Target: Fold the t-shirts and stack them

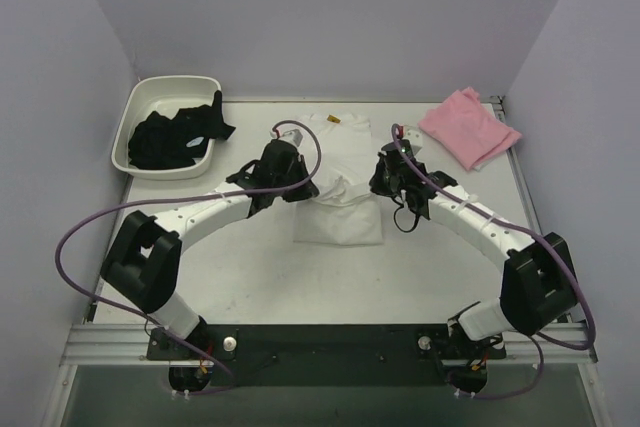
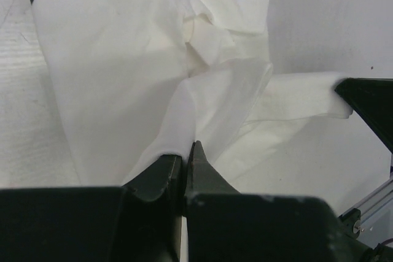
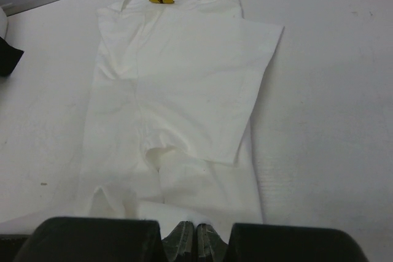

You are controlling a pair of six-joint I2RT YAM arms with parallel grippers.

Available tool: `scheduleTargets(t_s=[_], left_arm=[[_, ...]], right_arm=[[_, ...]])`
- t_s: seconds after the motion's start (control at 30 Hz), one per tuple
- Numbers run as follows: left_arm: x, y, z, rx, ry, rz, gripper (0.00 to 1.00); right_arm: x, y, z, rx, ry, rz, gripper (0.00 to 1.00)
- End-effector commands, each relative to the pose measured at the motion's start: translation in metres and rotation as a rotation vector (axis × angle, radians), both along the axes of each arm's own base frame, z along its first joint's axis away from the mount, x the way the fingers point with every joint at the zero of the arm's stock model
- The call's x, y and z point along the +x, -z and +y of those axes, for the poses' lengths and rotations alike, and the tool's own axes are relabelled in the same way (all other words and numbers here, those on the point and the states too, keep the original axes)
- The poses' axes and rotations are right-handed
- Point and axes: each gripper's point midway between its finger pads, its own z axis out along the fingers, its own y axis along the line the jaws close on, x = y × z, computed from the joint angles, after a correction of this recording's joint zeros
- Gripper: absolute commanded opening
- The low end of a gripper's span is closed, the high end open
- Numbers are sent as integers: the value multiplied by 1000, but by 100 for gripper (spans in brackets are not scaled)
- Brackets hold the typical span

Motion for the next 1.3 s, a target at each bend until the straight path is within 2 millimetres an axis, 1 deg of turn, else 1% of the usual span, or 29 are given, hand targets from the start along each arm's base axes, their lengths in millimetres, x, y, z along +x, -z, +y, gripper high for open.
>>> scheduleTargets(t_s=[0.0, 0.03, 0.17, 0.23, 0.27, 0.3, 0.43, 0.47, 0.5, 0.53, 0.57, 0.6, 0.67, 0.7, 0.77, 0.8, 0.83, 0.87, 0.9, 0.97, 1.0, 1.03, 1.07, 1.1, 1.13, 1.17, 1.2, 1.23, 1.27], left_arm=[[33, -22, -10, -62, 44, -74, 0], [38, -12, -8, -55, 38, -55, 0], [52, 4, -10, -58, 37, -30, 0], [55, 18, -12, -55, 38, -8, 0], [58, 22, -12, -56, 34, -5, 0], [61, 24, -13, -63, 34, -1, 0], [72, 56, -8, -49, -3, 52, 0], [80, 54, -7, -63, -17, 27, 0], [86, 58, -1, -63, -40, 31, 0], [93, 60, 2, -63, -57, 30, 0], [99, 60, 5, -65, -69, 27, 0], [109, 59, 16, -64, -101, 20, 9], [127, 47, 23, -73, -125, -3, 19], [138, 41, 33, -88, -150, -10, 28], [151, 17, 39, -124, -168, -55, 44], [155, 7, 41, -137, -175, -70, 71], [158, -12, 45, -157, -178, -107, 88], [159, -25, 45, -172, -175, -137, 92], [157, -47, 46, -190, -173, -180, 93], [148, -61, 42, -222, -159, -199, 93], [141, -80, 42, -244, -154, -229, 93], [135, -88, 38, -261, -146, -248, 93], [124, -79, 37, -264, -146, -223, 93], [114, -93, 34, -290, -132, -250, 93], [102, -92, 26, -301, -115, -235, 93], [88, -77, 25, -290, -113, -201, 93], [76, -83, 23, -300, -104, -218, 94], [62, -81, 13, -298, -86, -218, 93], [46, -73, 15, -288, -85, -207, 93]], right_arm=[[26, -15, -1, 54, 11, -35, 0], [28, -13, -3, 53, 13, -30, 0], [40, -3, -8, 64, 31, 4, 0], [43, 10, -12, 53, 42, 33, 0], [49, 8, -10, 62, 43, 13, 0], [52, 17, -10, 54, 47, 31, 0], [63, 41, -8, 62, 55, 90, 0], [67, 45, -10, 60, 66, 98, 0], [70, 57, -10, 53, 73, 123, 3], [78, 54, -10, 59, 80, 112, 10], [85, 55, -14, 60, 91, 109, 22], [89, 63, -14, 55, 90, 124, 47], [105, 54, -17, 50, 99, 85, 74], [110, 48, -21, 48, 109, 62, 99], [117, 30, -20, 52, 98, 13, 100], [119, 23, -25, 36, 113, -11, 100], [119, 15, -25, 38, 110, -27, 100], [114, 2, -25, 44, 104, -57, 100], [111, -6, -22, 36, 86, -78, 100], [99, -22, -21, 27, 74, -104, 100], [94, -26, -19, 23, 62, -108, 100], [86, -29, -10, 23, 32, -109, 100], [76, -31, -8, 18, 21, -100, 100], [67, -32, 2, 24, -6, -95, 100], [59, -36, 9, 42, -38, -92, 100], [52, -32, 15, 40, -55, -82, 100], [43, -29, 18, 35, -64, -55, 100], [32, -25, 27, 29, -97, -25, 100], [26, -24, 35, 43, -123, -9, 100]])
